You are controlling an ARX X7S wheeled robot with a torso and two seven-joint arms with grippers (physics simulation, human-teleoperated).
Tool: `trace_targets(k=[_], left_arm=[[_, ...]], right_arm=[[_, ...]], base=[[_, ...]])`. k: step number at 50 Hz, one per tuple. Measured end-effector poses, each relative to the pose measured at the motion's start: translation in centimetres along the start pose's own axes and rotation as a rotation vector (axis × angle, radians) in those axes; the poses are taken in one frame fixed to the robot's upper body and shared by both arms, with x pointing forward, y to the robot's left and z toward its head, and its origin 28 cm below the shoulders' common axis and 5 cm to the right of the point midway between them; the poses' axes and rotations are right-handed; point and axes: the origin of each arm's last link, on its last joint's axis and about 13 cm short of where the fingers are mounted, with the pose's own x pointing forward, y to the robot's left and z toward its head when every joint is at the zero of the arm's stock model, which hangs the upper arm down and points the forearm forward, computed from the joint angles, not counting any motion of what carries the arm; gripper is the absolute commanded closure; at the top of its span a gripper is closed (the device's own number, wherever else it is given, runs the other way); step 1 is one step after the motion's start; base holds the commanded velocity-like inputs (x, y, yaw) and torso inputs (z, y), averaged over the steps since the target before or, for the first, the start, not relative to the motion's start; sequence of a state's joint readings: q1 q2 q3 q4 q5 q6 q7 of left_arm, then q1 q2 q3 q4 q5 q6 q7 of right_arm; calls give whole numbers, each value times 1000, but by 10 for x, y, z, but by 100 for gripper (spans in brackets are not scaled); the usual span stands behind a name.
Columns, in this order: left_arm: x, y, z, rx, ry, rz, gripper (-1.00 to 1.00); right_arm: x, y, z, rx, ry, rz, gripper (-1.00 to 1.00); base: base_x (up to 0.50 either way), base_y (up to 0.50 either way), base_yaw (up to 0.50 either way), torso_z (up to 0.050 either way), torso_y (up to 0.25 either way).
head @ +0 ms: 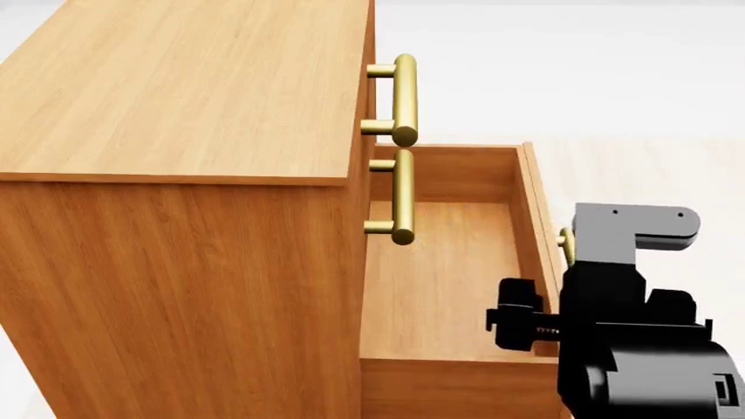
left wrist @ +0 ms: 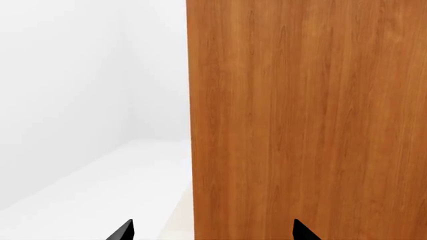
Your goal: Put the bowl in the bottom drawer of the cabinet and close it.
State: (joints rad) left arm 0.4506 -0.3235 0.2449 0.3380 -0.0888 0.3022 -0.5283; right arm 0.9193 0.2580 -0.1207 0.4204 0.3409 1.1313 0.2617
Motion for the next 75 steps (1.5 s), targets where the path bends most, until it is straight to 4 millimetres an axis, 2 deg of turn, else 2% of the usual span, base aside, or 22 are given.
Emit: trace_targets(k=[22, 75], left_arm=[[1, 0, -1, -1, 2, 2, -100], [0, 0, 1, -3, 5, 4, -100]], right_arm=[[12, -12, -2, 25, 15, -24, -100], [18, -33, -3, 119, 4, -2, -100]], base=[[2, 0, 1, -1, 0], [8, 0, 4, -3, 0]])
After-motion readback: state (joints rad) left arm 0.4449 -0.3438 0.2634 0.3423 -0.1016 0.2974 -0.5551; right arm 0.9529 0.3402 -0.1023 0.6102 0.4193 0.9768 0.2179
